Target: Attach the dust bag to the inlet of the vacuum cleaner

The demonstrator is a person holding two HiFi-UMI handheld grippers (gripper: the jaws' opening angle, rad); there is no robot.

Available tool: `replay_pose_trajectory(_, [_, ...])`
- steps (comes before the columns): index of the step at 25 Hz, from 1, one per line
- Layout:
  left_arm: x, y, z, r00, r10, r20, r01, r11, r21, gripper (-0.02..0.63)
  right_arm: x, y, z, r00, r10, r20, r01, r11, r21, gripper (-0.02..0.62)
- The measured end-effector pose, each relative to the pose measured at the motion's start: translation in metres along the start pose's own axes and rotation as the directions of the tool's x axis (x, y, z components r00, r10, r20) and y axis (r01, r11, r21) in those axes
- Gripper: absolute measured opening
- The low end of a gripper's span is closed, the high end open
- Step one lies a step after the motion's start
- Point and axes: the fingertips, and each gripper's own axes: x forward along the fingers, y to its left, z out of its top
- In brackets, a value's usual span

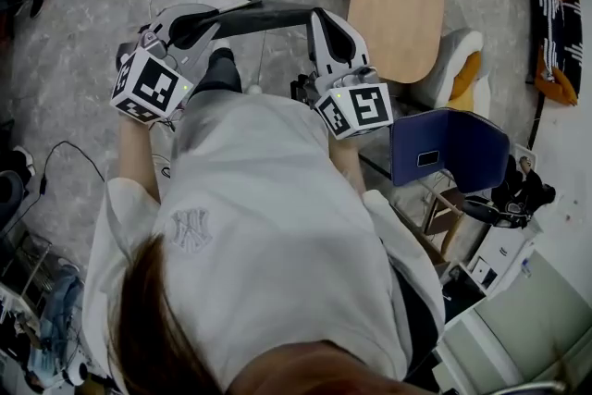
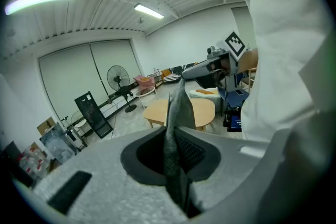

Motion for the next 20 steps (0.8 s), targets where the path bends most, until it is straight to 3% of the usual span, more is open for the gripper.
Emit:
replay_pose_trajectory(5, [0.007,0.054,-0.021,1.0,-0.024,0.007,0.024,0.999,-0.023,0.039,0.054,-0.005,0.01,1.0,-0.019,-0.022,0.019,1.0,0.001,0.002])
replay_pose_trajectory(12, [0.01,0.129,-0.046,0.998,-0.068,0.009,0.068,0.998,0.003,0.038,0.12,-0.011,0.023,0.996,-0.071,-0.047,0.069,0.997,-0.043,0.002])
replay_pose_trajectory(20, [0.018,0.178,-0.069,0.997,-0.081,0.0,0.081,0.997,0.002,0.038,0.174,-0.015,0.032,0.997,-0.068,-0.033,0.067,0.997,-0.023,0.002])
